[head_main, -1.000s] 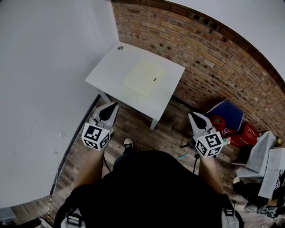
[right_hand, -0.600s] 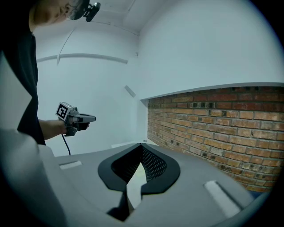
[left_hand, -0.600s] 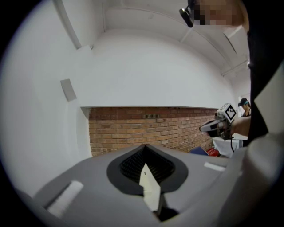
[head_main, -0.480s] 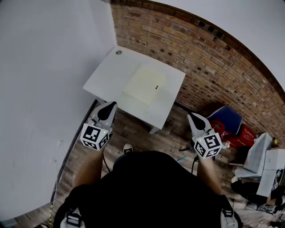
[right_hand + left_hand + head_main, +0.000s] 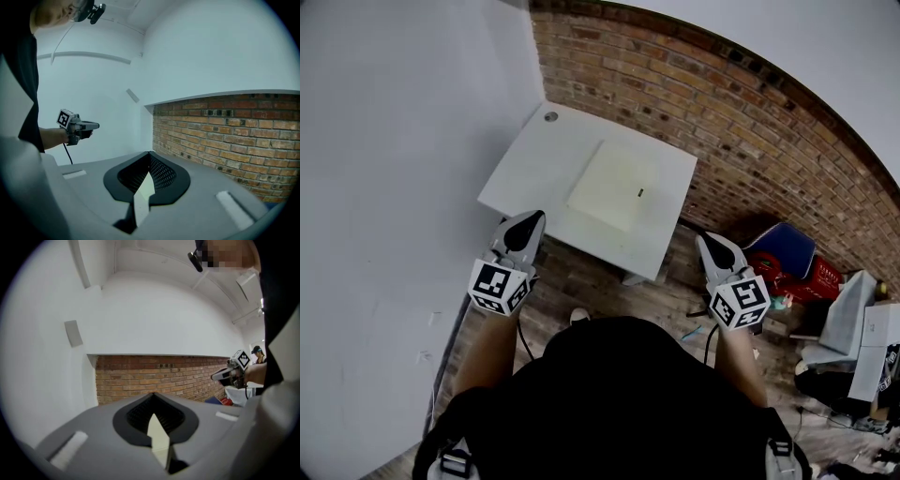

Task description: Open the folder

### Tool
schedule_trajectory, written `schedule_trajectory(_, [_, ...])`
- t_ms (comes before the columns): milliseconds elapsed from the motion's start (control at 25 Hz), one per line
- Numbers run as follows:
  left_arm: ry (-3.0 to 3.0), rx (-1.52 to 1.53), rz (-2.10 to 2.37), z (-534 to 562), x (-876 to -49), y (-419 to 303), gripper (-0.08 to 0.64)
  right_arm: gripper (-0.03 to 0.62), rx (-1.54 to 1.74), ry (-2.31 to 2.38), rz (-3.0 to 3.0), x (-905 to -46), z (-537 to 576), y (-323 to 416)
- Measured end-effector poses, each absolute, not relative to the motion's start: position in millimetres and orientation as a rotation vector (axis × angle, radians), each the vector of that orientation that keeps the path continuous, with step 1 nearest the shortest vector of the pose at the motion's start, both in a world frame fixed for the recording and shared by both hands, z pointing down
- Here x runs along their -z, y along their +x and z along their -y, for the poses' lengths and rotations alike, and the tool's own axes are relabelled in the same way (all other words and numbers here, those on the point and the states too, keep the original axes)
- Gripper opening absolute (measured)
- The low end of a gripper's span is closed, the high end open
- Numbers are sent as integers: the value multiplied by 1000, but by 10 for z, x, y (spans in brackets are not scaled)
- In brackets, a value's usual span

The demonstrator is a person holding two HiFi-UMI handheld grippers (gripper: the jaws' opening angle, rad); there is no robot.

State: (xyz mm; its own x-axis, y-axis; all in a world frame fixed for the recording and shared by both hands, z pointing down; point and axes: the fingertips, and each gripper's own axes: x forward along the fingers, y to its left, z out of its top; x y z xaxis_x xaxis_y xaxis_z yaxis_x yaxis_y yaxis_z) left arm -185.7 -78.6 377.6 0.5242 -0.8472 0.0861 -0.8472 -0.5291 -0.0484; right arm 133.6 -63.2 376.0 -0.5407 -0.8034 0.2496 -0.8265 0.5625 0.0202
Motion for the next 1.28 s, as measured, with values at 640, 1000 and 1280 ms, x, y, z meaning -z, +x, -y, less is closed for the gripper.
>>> schedule_trajectory(640, [-2812, 122, -1424, 1231, -3867, -2288, 0, 2, -121, 1455, 2527, -3643, 896, 870])
schedule_trajectory(1000, [-2857, 105, -1388, 1405, -3928, -2515, 0, 2, -162, 1463, 2491, -3759, 1030, 593])
schedule_trajectory(1280, [-2871, 107, -1388, 1464, -4020, -2632, 0, 2, -173, 1447, 2482, -3854, 1048, 442])
